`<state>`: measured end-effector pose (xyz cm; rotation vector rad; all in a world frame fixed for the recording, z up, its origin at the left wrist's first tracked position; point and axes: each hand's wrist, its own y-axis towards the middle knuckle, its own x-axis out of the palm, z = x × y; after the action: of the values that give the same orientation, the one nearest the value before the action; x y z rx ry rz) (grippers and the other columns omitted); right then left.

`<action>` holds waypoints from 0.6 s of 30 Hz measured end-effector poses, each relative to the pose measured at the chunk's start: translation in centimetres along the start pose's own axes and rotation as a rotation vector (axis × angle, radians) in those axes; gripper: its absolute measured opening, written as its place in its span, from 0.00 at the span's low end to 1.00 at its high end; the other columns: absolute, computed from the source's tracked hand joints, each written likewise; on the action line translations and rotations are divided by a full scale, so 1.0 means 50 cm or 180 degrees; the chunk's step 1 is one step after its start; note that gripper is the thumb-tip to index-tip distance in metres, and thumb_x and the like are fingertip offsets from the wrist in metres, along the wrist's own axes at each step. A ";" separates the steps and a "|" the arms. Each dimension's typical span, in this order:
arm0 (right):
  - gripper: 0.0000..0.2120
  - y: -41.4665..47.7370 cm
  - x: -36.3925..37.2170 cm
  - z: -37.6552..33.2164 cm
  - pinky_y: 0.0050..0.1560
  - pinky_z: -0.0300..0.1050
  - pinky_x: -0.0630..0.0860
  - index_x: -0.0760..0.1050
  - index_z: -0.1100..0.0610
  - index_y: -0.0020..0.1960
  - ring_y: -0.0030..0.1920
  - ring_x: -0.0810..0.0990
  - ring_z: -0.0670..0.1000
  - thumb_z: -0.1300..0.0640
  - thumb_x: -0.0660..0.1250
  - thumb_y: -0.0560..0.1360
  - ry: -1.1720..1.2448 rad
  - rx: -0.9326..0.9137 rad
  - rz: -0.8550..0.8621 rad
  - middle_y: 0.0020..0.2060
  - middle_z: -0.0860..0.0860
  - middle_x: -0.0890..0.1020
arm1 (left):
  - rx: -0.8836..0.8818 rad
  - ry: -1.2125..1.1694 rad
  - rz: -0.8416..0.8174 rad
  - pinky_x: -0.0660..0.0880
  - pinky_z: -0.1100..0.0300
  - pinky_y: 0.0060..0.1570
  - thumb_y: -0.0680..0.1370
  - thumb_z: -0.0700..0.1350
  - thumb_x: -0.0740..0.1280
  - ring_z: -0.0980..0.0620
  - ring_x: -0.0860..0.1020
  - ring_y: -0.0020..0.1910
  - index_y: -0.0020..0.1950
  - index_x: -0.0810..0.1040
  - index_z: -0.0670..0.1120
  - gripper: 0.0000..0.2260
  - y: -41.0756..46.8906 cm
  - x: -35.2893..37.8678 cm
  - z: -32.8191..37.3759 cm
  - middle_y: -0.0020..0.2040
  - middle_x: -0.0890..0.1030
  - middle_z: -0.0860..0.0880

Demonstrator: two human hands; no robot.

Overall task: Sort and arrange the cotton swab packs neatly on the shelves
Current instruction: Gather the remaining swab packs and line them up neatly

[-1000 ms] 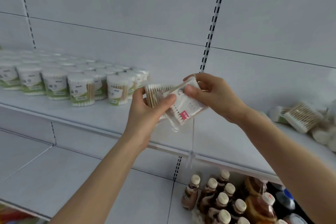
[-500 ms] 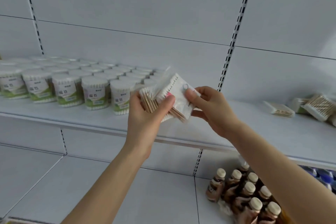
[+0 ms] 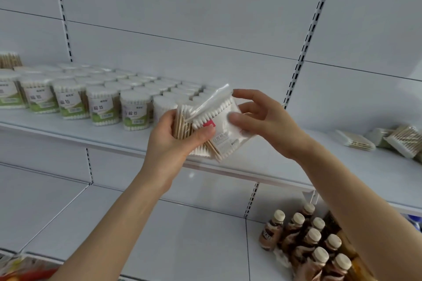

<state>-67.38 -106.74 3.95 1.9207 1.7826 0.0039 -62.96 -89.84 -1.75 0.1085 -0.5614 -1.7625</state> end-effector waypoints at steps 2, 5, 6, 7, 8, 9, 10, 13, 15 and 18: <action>0.21 0.001 -0.006 -0.007 0.33 0.37 0.72 0.70 0.47 0.59 0.33 0.78 0.45 0.65 0.68 0.71 -0.0106 -0.0089 -0.0205 0.37 0.50 0.77 | -0.0071 -0.0028 -0.0006 0.77 0.65 0.41 0.57 0.50 0.75 0.57 0.82 0.44 0.50 0.78 0.46 0.23 -0.002 -0.002 0.002 0.43 0.84 0.53; 0.24 0.009 -0.004 -0.010 0.37 0.45 0.74 0.70 0.43 0.58 0.36 0.77 0.49 0.67 0.69 0.71 -0.0180 -0.0088 -0.0513 0.35 0.50 0.75 | -0.0211 -0.0255 0.0071 0.78 0.60 0.44 0.58 0.50 0.74 0.55 0.83 0.45 0.47 0.79 0.47 0.20 -0.011 -0.008 0.004 0.42 0.84 0.52; 0.22 0.015 0.003 -0.008 0.37 0.44 0.75 0.71 0.43 0.56 0.36 0.77 0.49 0.67 0.69 0.71 -0.0106 -0.0098 -0.0539 0.36 0.51 0.75 | -0.0289 -0.0416 0.0107 0.79 0.59 0.43 0.60 0.48 0.73 0.54 0.83 0.44 0.47 0.79 0.46 0.17 -0.015 -0.014 0.005 0.42 0.85 0.52; 0.20 0.022 0.013 -0.006 0.37 0.43 0.76 0.72 0.45 0.54 0.36 0.78 0.49 0.68 0.68 0.71 0.0003 -0.0099 -0.0524 0.37 0.53 0.76 | -0.0373 -0.0598 0.0153 0.79 0.60 0.41 0.63 0.47 0.71 0.54 0.83 0.42 0.47 0.79 0.45 0.14 -0.019 -0.023 0.008 0.41 0.85 0.51; 0.17 0.029 0.026 -0.005 0.36 0.42 0.77 0.73 0.47 0.51 0.36 0.78 0.49 0.68 0.67 0.72 0.0119 -0.0086 -0.0489 0.39 0.55 0.76 | -0.0450 -0.0776 0.0218 0.79 0.60 0.39 0.66 0.47 0.69 0.55 0.83 0.41 0.48 0.79 0.44 0.13 -0.025 -0.036 0.012 0.40 0.84 0.51; 0.15 0.037 0.042 -0.004 0.37 0.43 0.78 0.73 0.49 0.49 0.36 0.79 0.50 0.68 0.66 0.72 0.0220 -0.0065 -0.0449 0.41 0.57 0.77 | -0.0521 -0.0930 0.0306 0.79 0.61 0.37 0.68 0.46 0.67 0.55 0.83 0.40 0.48 0.79 0.43 0.12 -0.030 -0.055 0.017 0.40 0.84 0.50; 0.13 0.046 0.061 -0.003 0.38 0.44 0.79 0.73 0.51 0.48 0.37 0.79 0.51 0.68 0.66 0.72 0.0299 -0.0053 -0.0417 0.41 0.57 0.78 | -0.0575 -0.1031 0.0407 0.80 0.60 0.37 0.68 0.46 0.67 0.55 0.83 0.40 0.50 0.78 0.43 0.13 -0.034 -0.079 0.023 0.40 0.84 0.50; 0.10 0.077 0.138 -0.007 0.39 0.43 0.80 0.72 0.54 0.46 0.36 0.80 0.51 0.68 0.67 0.72 0.0479 -0.0072 -0.0421 0.40 0.56 0.80 | -0.0683 -0.1197 0.0710 0.81 0.52 0.44 0.68 0.48 0.67 0.50 0.83 0.45 0.57 0.77 0.44 0.19 -0.051 -0.170 0.045 0.47 0.84 0.47; 0.08 0.099 0.207 -0.017 0.36 0.40 0.78 0.72 0.55 0.45 0.34 0.80 0.49 0.67 0.67 0.73 0.0597 -0.0111 -0.0488 0.38 0.54 0.81 | -0.0733 -0.1347 0.0943 0.81 0.47 0.42 0.68 0.49 0.66 0.47 0.83 0.46 0.59 0.75 0.46 0.21 -0.065 -0.241 0.059 0.48 0.84 0.46; 0.05 0.135 0.331 -0.046 0.34 0.39 0.78 0.72 0.56 0.44 0.33 0.81 0.48 0.64 0.67 0.73 0.0707 -0.0179 -0.0583 0.36 0.52 0.81 | -0.0817 -0.1471 0.1167 0.81 0.46 0.40 0.72 0.54 0.63 0.40 0.81 0.53 0.61 0.75 0.44 0.21 -0.088 -0.357 0.088 0.53 0.82 0.42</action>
<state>-59.63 -90.51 2.83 1.7682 2.0757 0.2084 -63.58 -71.05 -3.69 -0.5610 -0.6313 -1.4822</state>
